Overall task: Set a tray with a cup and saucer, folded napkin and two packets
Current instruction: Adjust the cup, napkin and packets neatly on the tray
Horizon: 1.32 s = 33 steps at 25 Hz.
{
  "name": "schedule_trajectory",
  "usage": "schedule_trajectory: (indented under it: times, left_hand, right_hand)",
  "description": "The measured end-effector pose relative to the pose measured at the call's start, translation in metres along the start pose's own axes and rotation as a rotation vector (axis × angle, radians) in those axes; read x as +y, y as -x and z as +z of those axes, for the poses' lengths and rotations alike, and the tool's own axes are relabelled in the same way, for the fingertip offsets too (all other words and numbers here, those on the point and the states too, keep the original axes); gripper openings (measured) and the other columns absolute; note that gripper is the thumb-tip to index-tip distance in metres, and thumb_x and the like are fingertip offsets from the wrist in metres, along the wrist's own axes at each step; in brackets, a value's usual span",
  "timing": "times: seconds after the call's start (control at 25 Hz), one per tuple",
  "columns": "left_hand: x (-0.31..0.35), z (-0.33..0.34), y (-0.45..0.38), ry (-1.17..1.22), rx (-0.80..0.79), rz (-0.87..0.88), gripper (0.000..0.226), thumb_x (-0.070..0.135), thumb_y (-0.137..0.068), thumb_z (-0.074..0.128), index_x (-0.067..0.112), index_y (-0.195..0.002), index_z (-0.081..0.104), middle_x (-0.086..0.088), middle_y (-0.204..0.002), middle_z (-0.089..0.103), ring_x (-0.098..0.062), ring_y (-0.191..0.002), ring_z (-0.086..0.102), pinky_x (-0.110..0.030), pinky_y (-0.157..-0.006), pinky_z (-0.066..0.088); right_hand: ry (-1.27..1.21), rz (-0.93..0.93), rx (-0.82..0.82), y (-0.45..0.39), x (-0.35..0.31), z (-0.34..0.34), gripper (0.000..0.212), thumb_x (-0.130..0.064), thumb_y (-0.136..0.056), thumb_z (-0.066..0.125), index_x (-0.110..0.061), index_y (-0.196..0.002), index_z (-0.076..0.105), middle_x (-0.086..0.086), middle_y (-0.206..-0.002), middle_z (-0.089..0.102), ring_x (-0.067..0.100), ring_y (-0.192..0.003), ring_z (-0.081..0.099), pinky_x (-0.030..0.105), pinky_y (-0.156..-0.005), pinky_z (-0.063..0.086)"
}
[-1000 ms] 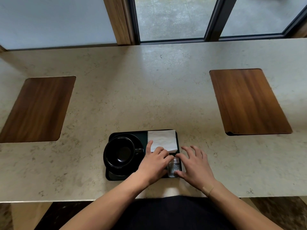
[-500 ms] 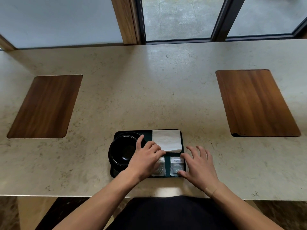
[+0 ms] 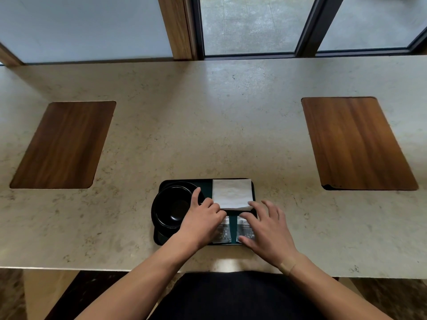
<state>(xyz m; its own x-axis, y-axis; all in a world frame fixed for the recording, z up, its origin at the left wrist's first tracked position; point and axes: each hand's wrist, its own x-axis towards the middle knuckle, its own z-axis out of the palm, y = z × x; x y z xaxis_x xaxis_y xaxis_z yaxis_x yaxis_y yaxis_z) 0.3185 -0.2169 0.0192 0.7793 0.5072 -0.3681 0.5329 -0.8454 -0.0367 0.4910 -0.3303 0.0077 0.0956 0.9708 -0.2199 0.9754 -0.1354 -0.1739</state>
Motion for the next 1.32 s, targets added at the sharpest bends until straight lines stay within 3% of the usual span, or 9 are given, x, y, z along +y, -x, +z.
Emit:
schedule_trajectory:
  times: [0.48, 1.0, 1.32]
  left_hand:
    - [-0.001, -0.005, 0.003, -0.075, -0.049, 0.055, 0.065, 0.019, -0.080, 0.069, 0.022, -0.135, 0.036, -0.010, -0.125, 0.048, -0.033, -0.122, 0.041, -0.065, -0.112, -0.007]
    - [-0.001, -0.002, 0.002, -0.079, -0.035, 0.054, 0.056, 0.018, -0.080, 0.069, 0.021, -0.129, 0.043, -0.008, -0.121, 0.049, -0.032, -0.118, 0.043, -0.065, -0.111, -0.008]
    - [0.000, -0.005, 0.002, -0.085, -0.055, 0.049, 0.063, 0.019, -0.078, 0.072, 0.024, -0.132, 0.041, -0.009, -0.125, 0.047, -0.032, -0.122, 0.041, -0.066, -0.111, -0.006]
  right_hand:
    - [0.021, -0.112, -0.070, -0.005, -0.019, 0.009, 0.035, -0.053, -0.076, 0.060, -0.030, -0.103, 0.062, 0.004, -0.149, 0.038, 0.037, -0.140, 0.021, 0.057, -0.113, 0.020]
    - [-0.018, -0.109, -0.080, -0.002, -0.019, 0.009, 0.034, -0.051, -0.078, 0.058, -0.030, -0.105, 0.061, 0.002, -0.152, 0.033, 0.035, -0.143, 0.013, 0.054, -0.115, 0.013]
    - [0.002, -0.102, -0.072, 0.001, -0.022, 0.009, 0.034, -0.048, -0.075, 0.062, -0.029, -0.103, 0.064, 0.003, -0.147, 0.041, 0.037, -0.140, 0.023, 0.055, -0.113, 0.018]
